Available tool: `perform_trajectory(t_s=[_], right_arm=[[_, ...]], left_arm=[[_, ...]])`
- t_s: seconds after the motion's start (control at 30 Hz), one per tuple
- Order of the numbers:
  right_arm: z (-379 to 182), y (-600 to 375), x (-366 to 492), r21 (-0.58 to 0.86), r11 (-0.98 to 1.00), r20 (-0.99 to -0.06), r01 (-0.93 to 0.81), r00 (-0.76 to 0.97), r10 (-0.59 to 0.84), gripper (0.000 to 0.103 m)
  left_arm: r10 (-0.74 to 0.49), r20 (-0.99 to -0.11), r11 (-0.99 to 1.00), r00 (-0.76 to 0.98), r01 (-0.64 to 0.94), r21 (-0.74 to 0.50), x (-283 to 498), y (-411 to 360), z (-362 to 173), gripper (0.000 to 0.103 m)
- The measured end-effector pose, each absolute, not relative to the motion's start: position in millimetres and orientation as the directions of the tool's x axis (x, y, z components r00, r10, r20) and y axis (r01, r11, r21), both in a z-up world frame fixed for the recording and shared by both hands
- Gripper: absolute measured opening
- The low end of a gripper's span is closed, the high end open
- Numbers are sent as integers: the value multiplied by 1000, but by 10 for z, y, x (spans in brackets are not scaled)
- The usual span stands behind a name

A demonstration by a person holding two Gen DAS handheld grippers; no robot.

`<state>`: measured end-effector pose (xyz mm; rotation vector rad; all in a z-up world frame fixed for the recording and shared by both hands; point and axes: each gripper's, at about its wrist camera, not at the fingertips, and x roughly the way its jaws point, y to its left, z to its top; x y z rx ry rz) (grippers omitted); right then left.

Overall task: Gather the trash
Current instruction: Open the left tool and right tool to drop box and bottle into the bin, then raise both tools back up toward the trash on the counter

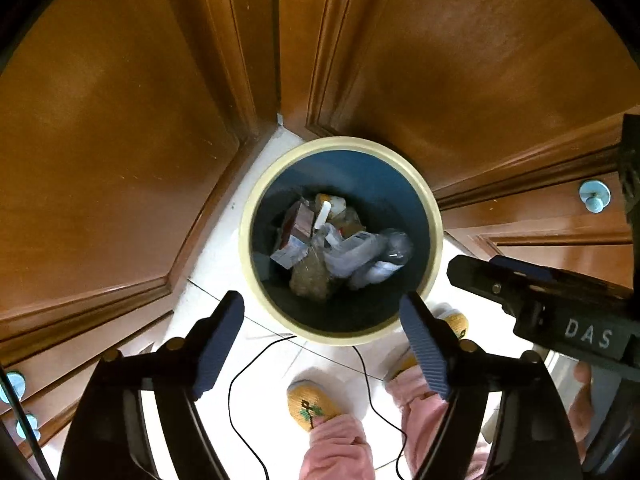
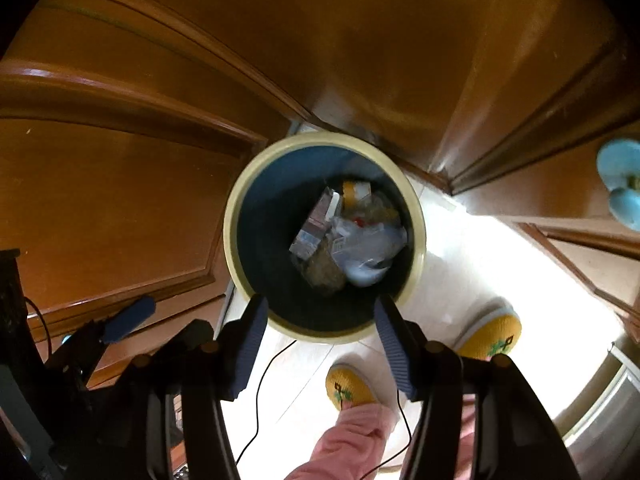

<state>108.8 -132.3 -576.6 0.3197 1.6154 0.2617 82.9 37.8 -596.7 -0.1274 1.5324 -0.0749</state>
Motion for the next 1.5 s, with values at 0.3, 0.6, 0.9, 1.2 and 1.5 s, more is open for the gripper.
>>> perform_trajectory(t_s=[0.3,0.6,0.9,1.2,1.5], right_arm=[[-5697,-1351,971,356,933,-933,44,-29,358,56],[-5205,-1471,802,340,940,-939,24,56,338,56],[-3972,-1691,544,351,936,-926,7,151,346,56],[-2339,-1896,286,326,944,-890,-52,320,324,56],[-958,-2264,42,301,953,-807,-35,523,274,56]], left_arm=[[-105,-994,994,32,-39,-106,756,383,-5904,79],[-107,-993,991,53,-78,-111,679,411,-5553,79],[-111,-971,984,211,-113,-137,581,501,-4111,79],[-155,-897,980,413,-48,-191,443,449,-2282,89],[-230,-805,971,547,73,-227,450,237,-926,90]])
